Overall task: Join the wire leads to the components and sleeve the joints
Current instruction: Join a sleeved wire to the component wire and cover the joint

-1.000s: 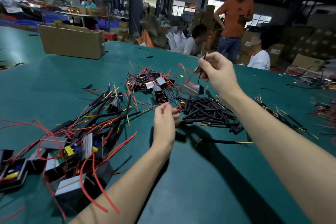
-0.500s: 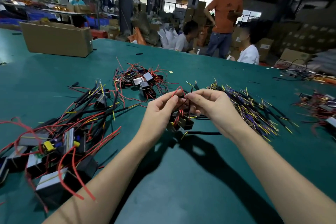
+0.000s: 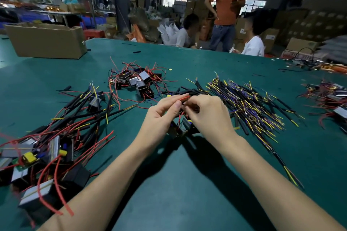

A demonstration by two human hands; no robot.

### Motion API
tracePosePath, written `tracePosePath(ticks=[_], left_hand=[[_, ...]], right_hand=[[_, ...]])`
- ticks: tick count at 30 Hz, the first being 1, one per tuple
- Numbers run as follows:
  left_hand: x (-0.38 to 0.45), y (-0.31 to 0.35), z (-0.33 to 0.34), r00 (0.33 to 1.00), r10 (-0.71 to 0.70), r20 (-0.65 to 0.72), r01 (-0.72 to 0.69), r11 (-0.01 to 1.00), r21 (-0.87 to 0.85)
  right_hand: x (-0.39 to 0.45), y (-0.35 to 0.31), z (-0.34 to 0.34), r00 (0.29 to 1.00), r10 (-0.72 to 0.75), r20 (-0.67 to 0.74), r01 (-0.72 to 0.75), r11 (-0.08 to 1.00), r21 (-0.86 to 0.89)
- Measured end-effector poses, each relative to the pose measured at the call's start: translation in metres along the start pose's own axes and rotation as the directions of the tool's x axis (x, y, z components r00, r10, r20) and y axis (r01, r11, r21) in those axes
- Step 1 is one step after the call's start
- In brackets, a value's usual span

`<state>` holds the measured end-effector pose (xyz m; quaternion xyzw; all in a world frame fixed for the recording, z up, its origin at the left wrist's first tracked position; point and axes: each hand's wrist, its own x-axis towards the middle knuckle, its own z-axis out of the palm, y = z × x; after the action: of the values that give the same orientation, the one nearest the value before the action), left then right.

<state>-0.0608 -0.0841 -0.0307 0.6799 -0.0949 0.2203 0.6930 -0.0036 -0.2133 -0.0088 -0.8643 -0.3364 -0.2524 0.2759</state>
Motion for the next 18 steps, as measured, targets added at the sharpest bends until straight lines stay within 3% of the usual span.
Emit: tracePosePath(ticks=[4, 7, 10, 14, 16, 18], left_hand=[[0.002, -0.001, 0.000, 0.996, 0.066, -0.062, -0.060, 0.994, 0.094], [0.003, 0.000, -0.001, 0.982, 0.098, -0.161, -0.082, 0.991, 0.107], [0.005, 0.000, -0.003, 0.978, 0.101, -0.180, -0.081, 0.990, 0.113], [0.005, -0.003, -0.002, 0.988, 0.001, -0.157, -0.011, 0.998, -0.065], [0.007, -0.004, -0.003, 0.984, -0.046, -0.173, 0.017, 0.987, -0.162], [0.008, -0.003, -0.006, 0.980, -0.081, -0.180, 0.035, 0.969, -0.247]], right_hand=[[-0.002, -0.011, 0.004, 0.992, 0.034, -0.125, -0.044, 0.996, -0.082], [-0.001, -0.012, 0.002, 0.960, 0.229, -0.160, -0.210, 0.970, 0.124], [0.008, -0.007, -0.005, 0.931, 0.358, 0.073, -0.353, 0.827, 0.438], [0.016, 0.003, -0.016, 0.820, 0.176, 0.545, -0.547, 0.523, 0.654], [0.015, 0.007, -0.022, 0.772, 0.063, 0.633, -0.604, 0.384, 0.699], [0.015, 0.008, -0.024, 0.789, 0.059, 0.611, -0.582, 0.390, 0.713]])
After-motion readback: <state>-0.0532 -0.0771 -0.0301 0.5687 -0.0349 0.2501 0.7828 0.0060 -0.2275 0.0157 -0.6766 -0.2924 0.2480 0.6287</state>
